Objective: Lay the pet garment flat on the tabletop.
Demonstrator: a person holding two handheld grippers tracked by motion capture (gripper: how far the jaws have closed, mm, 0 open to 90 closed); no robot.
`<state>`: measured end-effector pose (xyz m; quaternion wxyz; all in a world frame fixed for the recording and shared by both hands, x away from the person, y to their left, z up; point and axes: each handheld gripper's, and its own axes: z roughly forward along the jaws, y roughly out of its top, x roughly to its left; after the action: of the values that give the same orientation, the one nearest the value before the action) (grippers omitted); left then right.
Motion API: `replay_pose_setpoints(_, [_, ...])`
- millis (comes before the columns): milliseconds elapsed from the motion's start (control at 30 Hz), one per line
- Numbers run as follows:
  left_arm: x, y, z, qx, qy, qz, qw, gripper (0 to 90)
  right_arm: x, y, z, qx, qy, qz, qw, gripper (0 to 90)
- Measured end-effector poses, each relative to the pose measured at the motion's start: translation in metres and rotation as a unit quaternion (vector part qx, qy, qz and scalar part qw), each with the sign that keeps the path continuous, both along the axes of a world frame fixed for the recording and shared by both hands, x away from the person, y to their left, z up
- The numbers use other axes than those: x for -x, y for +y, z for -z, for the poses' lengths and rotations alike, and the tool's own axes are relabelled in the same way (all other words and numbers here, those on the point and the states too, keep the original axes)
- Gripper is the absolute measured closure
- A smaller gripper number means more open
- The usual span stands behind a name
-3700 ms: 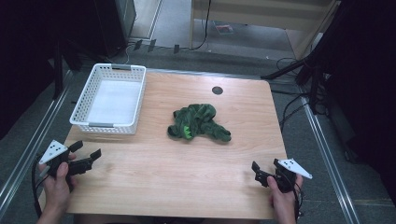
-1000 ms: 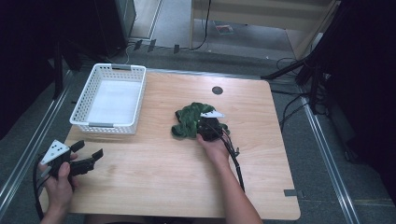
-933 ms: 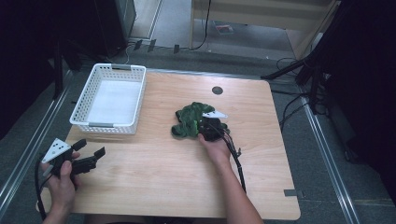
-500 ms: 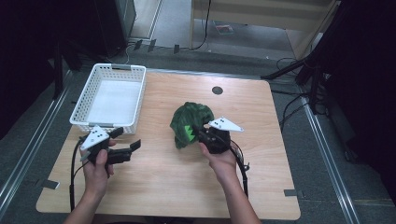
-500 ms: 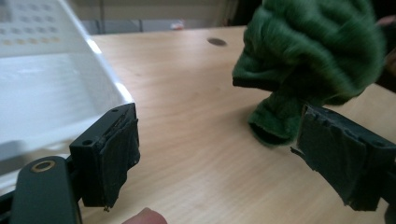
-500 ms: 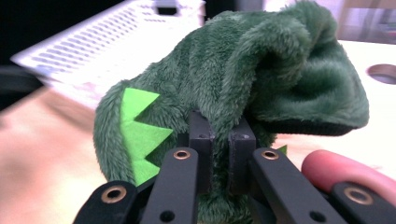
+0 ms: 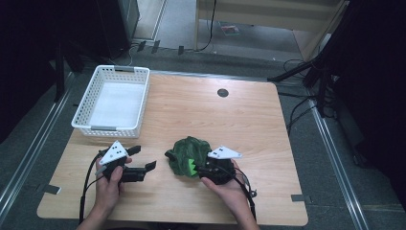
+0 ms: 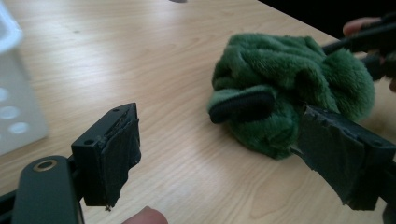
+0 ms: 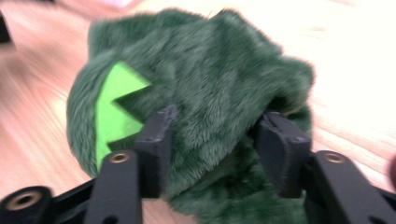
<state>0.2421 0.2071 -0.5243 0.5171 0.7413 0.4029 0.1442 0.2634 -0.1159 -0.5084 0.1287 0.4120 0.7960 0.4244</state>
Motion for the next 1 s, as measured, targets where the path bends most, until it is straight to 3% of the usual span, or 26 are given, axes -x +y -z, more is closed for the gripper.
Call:
replay_pose_setpoints(100, [-0.004, -0.006, 0.006, -0.013, 0.027, -0.004, 0.9995, 20.2, 0.002, -0.020, -0.013, -0.044, -0.008, 0.015, 0.9989, 42.5])
replay_pose_setpoints(167, [-0.007, -0.010, 0.009, -0.016, 0.046, -0.006, 0.9988, 22.8, 0.005, -0.032, -0.018, -0.049, -0.013, 0.030, 0.9983, 42.7])
replay_pose_setpoints(267, [-0.009, -0.016, 0.011, -0.008, 0.054, 0.011, 0.9984, 22.6, 0.009, -0.044, -0.019, -0.058, -0.023, 0.037, 0.9974, 43.4])
replay_pose_setpoints(367, [-0.010, -0.024, 0.013, -0.009, 0.053, 0.028, 0.9982, 20.8, 0.015, -0.040, -0.019, -0.067, -0.030, 0.007, 0.9973, 43.2])
replay_pose_setpoints(467, [-0.010, -0.034, 0.017, -0.031, 0.054, 0.032, 0.9976, 26.0, 0.021, -0.020, -0.019, -0.059, -0.039, -0.047, 0.9964, 40.9])
replay_pose_setpoints(533, [-0.010, -0.040, 0.020, -0.037, 0.056, 0.041, 0.9969, 31.4, 0.025, -0.005, -0.016, -0.047, -0.041, -0.081, 0.9948, 38.6])
replay_pose_setpoints(600, [-0.010, -0.044, 0.023, -0.044, 0.054, 0.047, 0.9965, 37.4, 0.028, 0.008, -0.011, -0.023, -0.044, -0.095, 0.9943, 40.2])
replay_pose_setpoints(633, [-0.011, -0.045, 0.024, -0.046, 0.055, 0.047, 0.9964, 40.2, 0.028, 0.014, -0.008, -0.005, -0.047, -0.093, 0.9945, 43.3])
replay_pose_setpoints(700, [-0.010, -0.046, 0.025, -0.052, 0.056, 0.047, 0.9960, 45.6, 0.026, 0.021, -0.004, 0.032, -0.059, -0.071, 0.9952, 62.0])
replay_pose_setpoints(767, [-0.010, -0.046, 0.025, -0.052, 0.055, 0.053, 0.9958, 51.5, 0.024, 0.023, -0.004, 0.044, -0.075, -0.065, 0.9941, 78.5])
replay_pose_setpoints(833, [-0.009, -0.049, 0.027, -0.056, 0.053, 0.057, 0.9954, 56.4, 0.021, 0.023, -0.010, 0.039, -0.091, -0.065, 0.9930, 87.6])
replay_pose_setpoints(900, [-0.008, -0.052, 0.028, -0.064, 0.051, 0.061, 0.9948, 59.8, 0.013, 0.025, -0.019, 0.038, -0.107, -0.062, 0.9916, 89.8])
replay_pose_setpoints(1000, [-0.009, -0.053, 0.027, -0.065, 0.049, 0.061, 0.9948, 62.9, -0.007, 0.028, -0.036, 0.004, -0.122, -0.053, 0.9911, 90.0])
